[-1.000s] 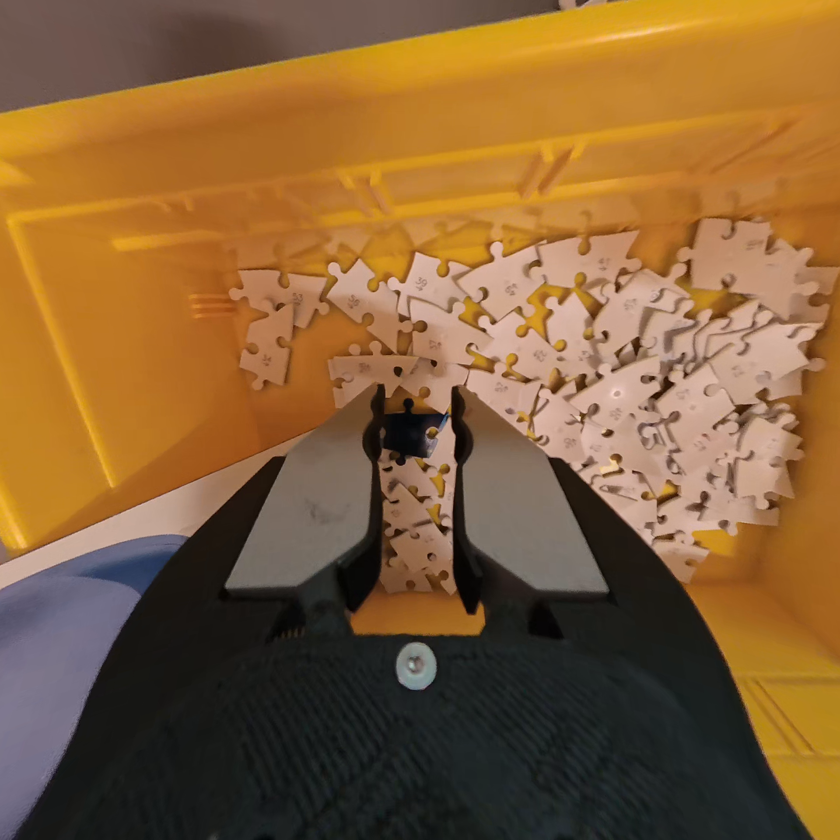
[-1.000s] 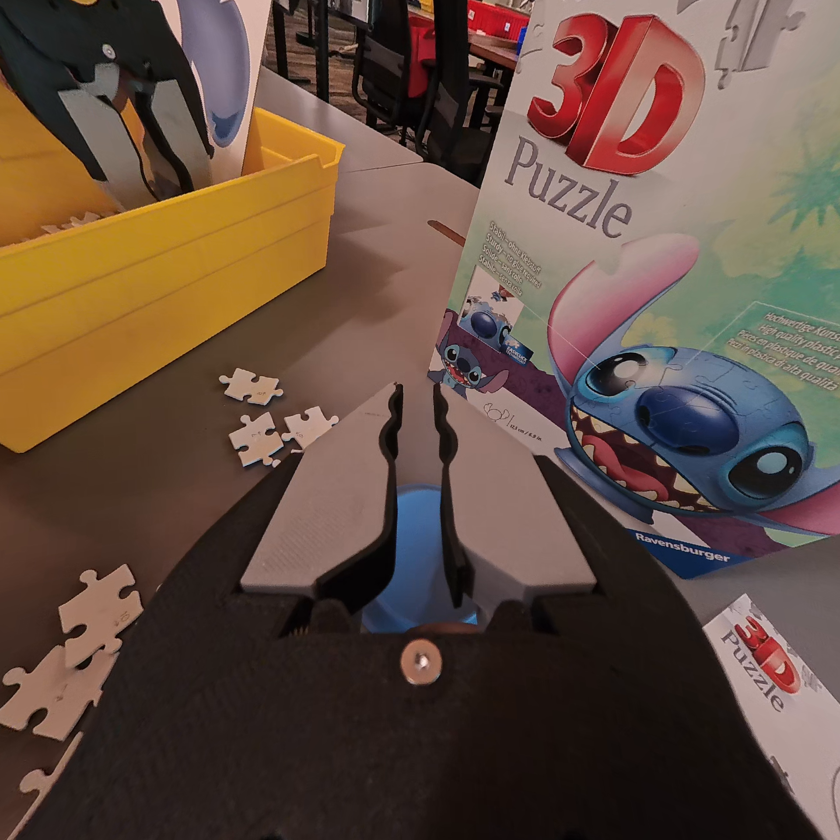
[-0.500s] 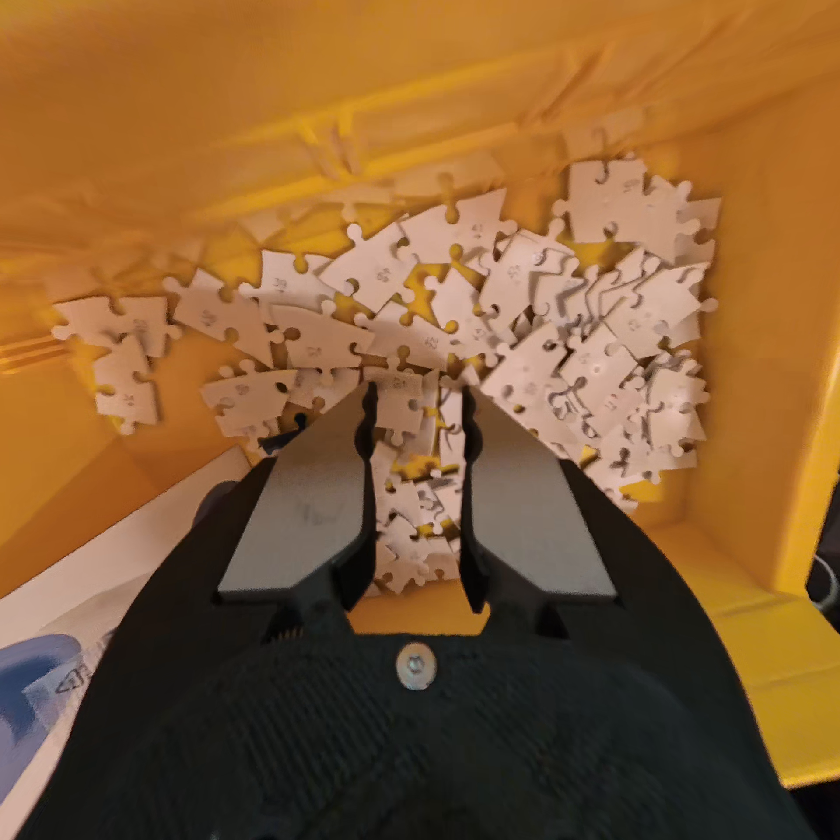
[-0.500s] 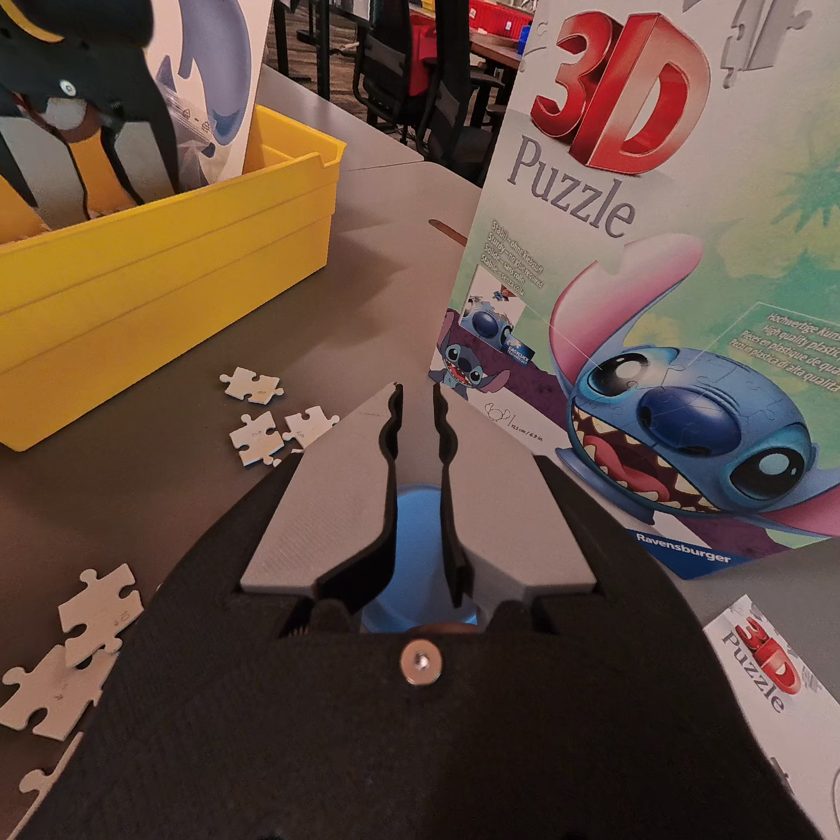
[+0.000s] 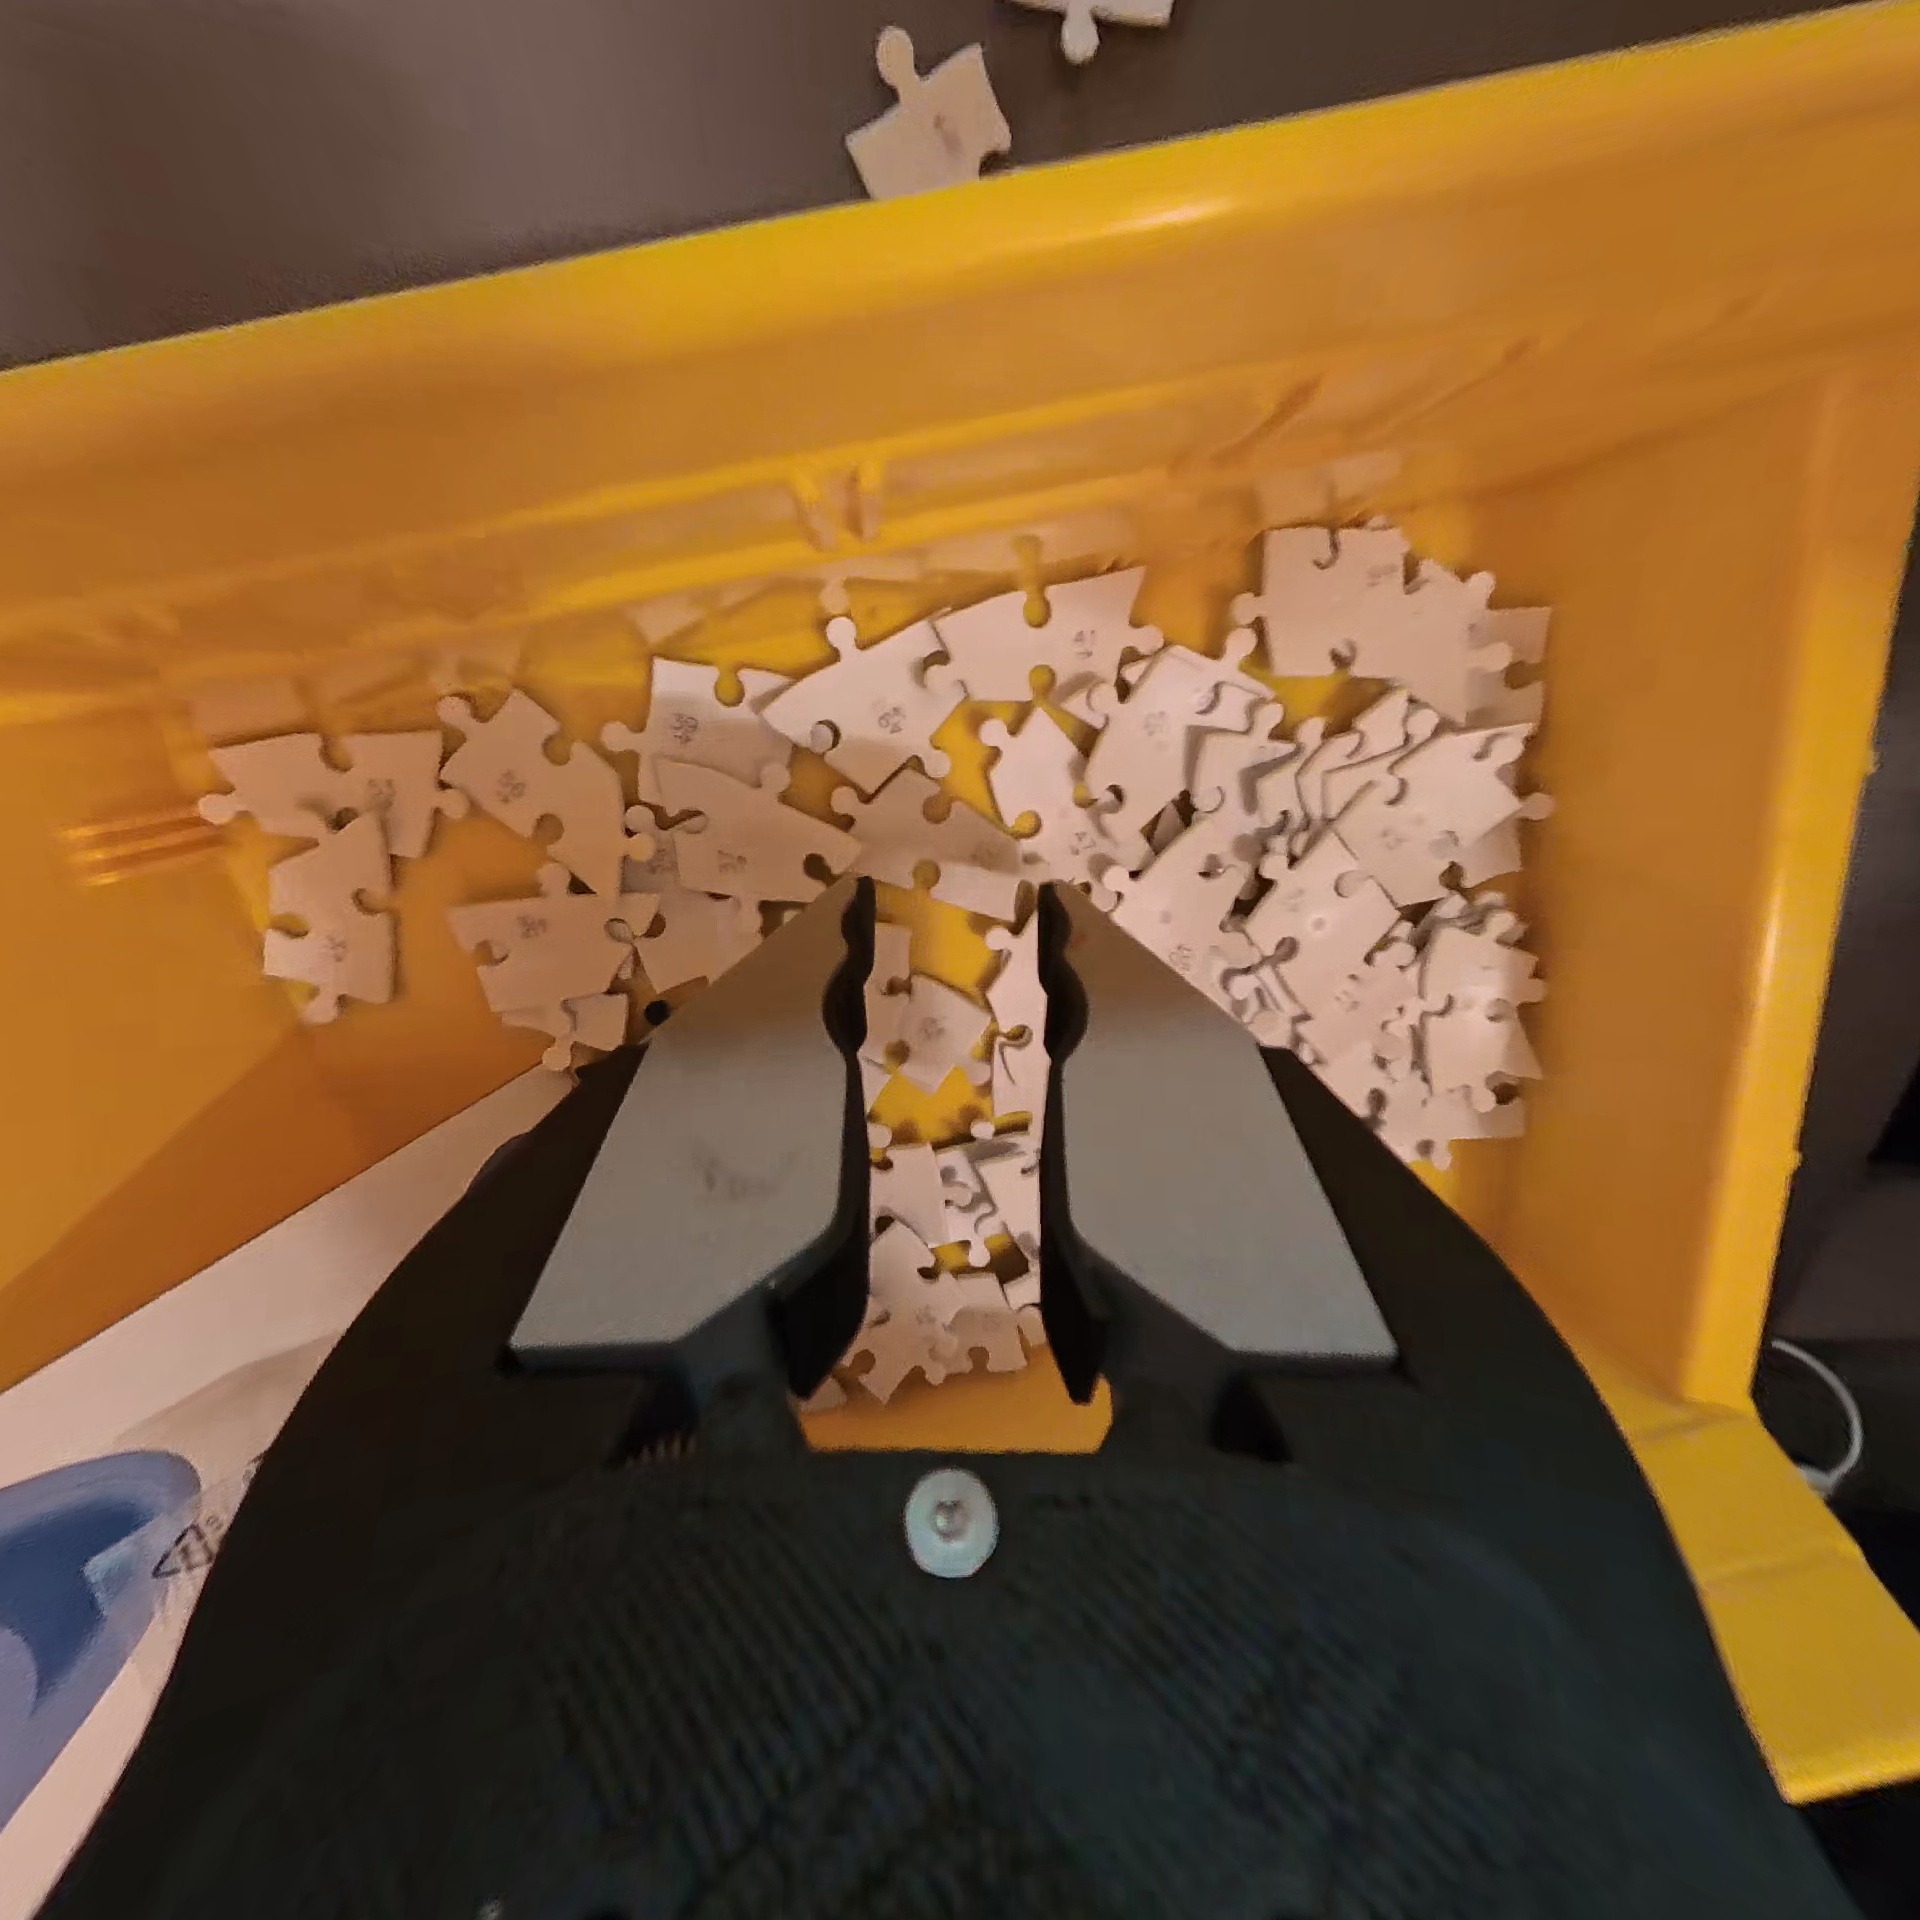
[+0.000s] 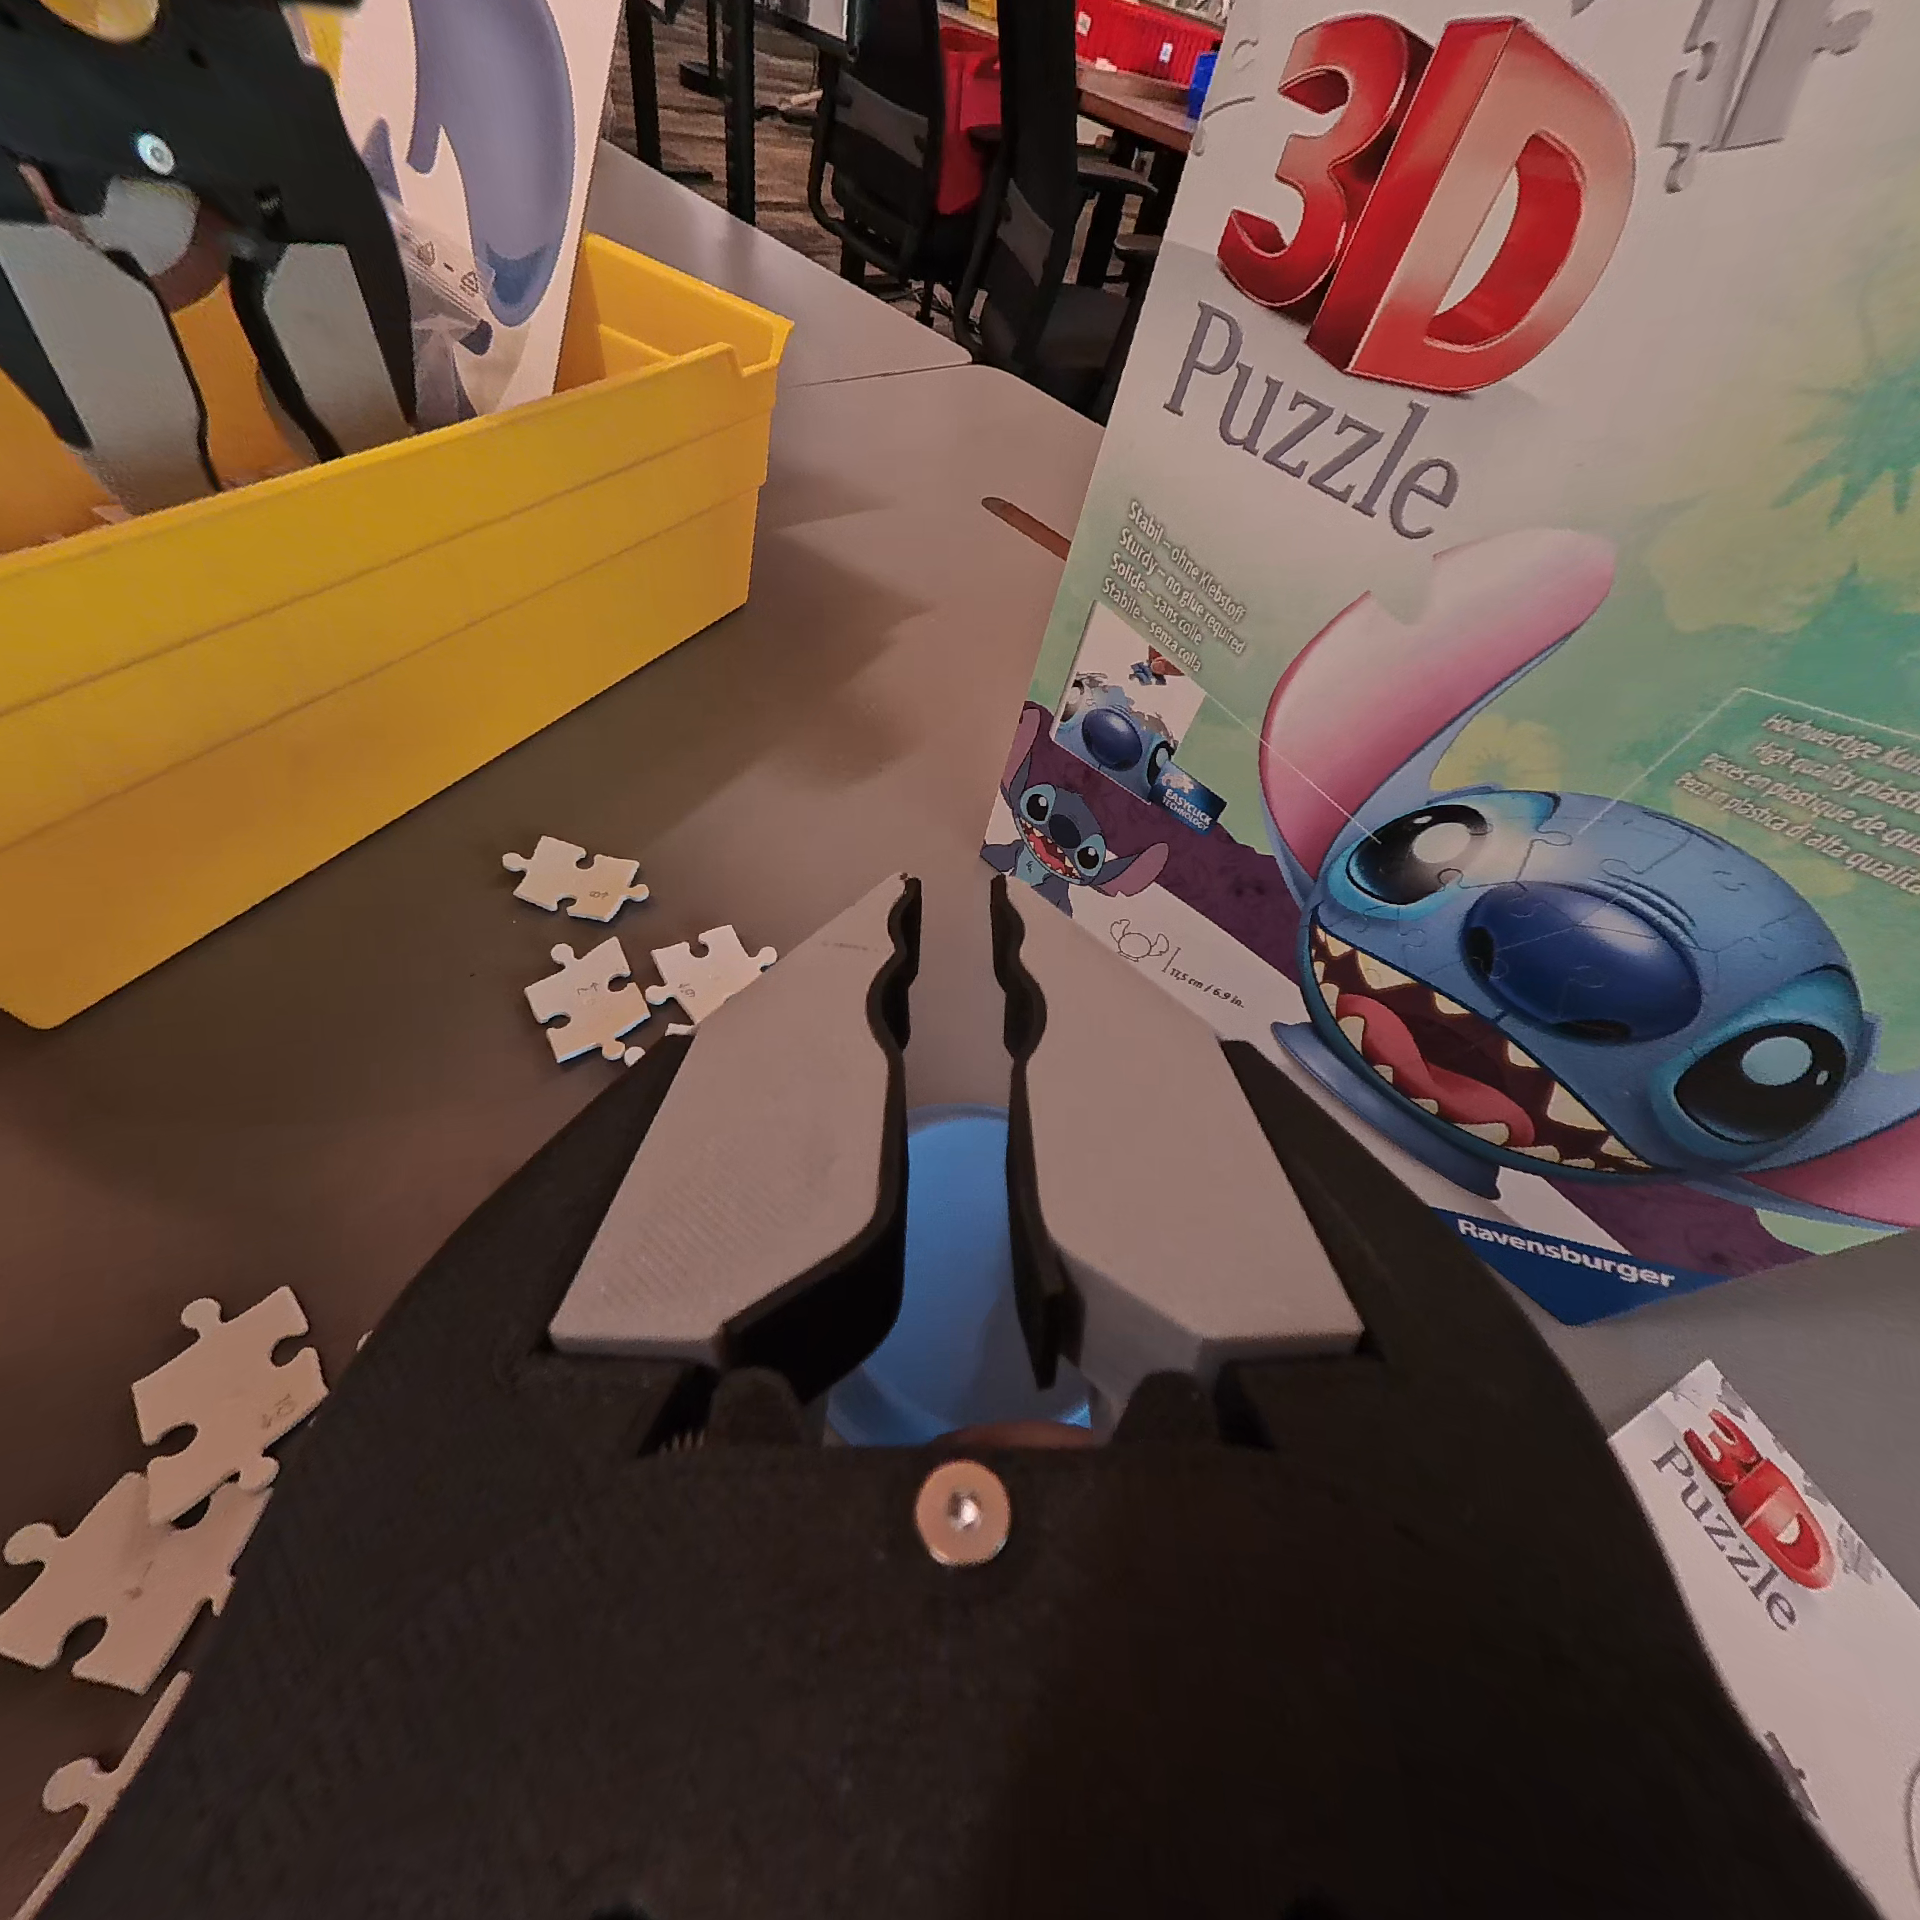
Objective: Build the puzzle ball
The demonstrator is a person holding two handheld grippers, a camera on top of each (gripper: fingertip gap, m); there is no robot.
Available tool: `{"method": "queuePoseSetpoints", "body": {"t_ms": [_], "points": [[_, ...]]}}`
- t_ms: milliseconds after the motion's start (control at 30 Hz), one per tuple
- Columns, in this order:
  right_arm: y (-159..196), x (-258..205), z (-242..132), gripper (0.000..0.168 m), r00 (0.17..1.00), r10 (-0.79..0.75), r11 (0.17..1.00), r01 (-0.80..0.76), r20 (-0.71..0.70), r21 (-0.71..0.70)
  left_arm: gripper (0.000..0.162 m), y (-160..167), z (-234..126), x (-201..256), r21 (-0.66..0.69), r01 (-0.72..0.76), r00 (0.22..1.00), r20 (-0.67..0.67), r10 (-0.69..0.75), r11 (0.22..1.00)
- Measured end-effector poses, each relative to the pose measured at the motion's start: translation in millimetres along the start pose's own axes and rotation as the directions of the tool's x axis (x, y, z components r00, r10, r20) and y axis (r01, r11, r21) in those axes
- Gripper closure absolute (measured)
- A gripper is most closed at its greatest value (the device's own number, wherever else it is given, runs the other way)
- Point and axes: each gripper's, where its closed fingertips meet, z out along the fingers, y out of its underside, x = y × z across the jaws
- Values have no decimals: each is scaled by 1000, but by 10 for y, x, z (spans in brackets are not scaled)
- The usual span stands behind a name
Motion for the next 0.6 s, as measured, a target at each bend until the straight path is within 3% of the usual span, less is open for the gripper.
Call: {"method": "queuePoseSetpoints", "body": {"t_ms": [200,267,333,533,600], "points": [[-8,6,-6,158,1000,2,1000,-2,-2,3,136,80,104,1,-89,-30,998,60,35,996],[-9,5,-7,158,1000,1,1000,-1,-2,3,141,161,95,-117,-118,14,994,107,-1,993],[-9,3,-6,158,1000,0,1000,0,-2,3,136,234,67,-210,-137,57,991,127,-39,989],[-7,9,-6,158,1000,2,1000,-2,-3,3,134,190,-127,-156,-69,49,994,101,-42,996],[-5,10,-4,158,1000,2,1000,-2,-3,2,132,225,-152,21,-65,23,1000,8,-23,998]]}}
